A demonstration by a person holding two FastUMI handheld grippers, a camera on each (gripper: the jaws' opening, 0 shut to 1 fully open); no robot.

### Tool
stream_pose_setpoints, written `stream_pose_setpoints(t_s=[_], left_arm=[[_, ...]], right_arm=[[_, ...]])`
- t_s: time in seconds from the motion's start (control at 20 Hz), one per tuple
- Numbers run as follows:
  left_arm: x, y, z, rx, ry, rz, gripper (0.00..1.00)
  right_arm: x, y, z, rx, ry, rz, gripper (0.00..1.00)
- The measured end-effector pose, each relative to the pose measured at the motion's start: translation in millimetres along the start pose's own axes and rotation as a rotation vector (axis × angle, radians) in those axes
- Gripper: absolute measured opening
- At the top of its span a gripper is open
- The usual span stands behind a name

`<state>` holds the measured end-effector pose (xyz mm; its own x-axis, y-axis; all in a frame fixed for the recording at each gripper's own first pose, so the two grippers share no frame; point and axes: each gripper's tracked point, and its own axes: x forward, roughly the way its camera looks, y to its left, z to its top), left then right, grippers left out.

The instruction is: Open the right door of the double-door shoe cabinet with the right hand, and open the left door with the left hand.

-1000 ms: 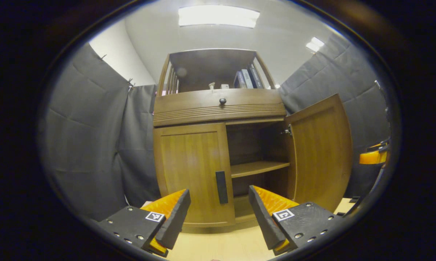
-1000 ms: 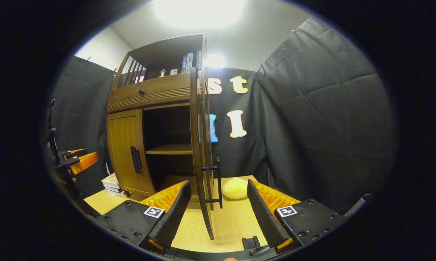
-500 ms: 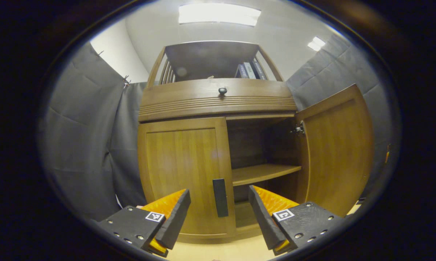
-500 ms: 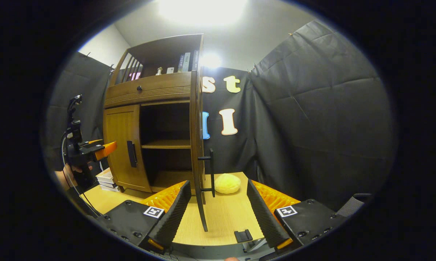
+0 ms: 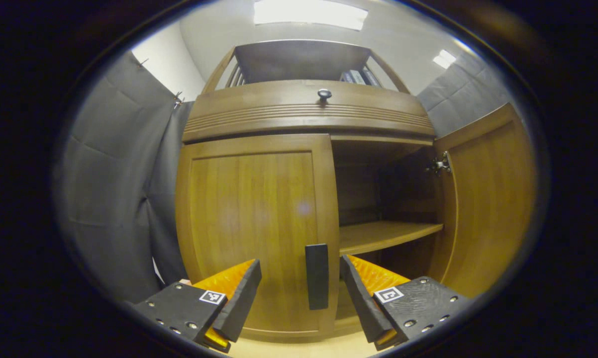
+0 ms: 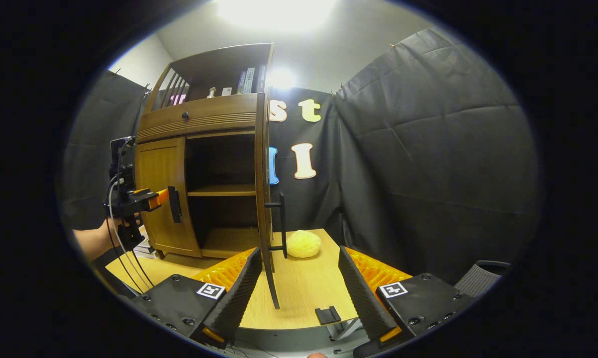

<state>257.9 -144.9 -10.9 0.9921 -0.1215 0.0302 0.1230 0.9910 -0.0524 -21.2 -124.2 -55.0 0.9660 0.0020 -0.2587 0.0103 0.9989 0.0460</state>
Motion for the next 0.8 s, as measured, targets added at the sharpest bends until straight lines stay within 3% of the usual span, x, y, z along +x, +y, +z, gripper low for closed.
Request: stream_pose_setpoints(t_s=[0.25, 0.3, 0.55, 0.7, 0.8], left_arm=[[25.8, -6.1, -25.0, -0.007, 0.056, -0.024, 0.94], [30.1, -8.3, -29.7, -0.003, 0.068, -0.028, 0.94], [48.1, -16.9, -50.2, -0.044, 0.117, -0.040, 0.94], [50.5, -15.9, -50.5, -0.105, 0.122, -0.016, 0.64], [61.6, -25.0, -58.8, -0.145, 0.122, -0.052, 0.44]], right_arm=[[-4.4, 0.0, -9.9, 0.018, 0.028, -0.011, 0.92], [-5.2, 0.2, -11.2, 0.022, 0.031, -0.009, 0.96], [-7.3, 3.3, -14.5, 0.034, 0.043, -0.007, 0.96], [-8.5, 4.8, -15.1, 0.036, 0.044, -0.003, 0.96], [-8.5, 6.2, -16.5, 0.032, 0.047, 0.000, 0.92]])
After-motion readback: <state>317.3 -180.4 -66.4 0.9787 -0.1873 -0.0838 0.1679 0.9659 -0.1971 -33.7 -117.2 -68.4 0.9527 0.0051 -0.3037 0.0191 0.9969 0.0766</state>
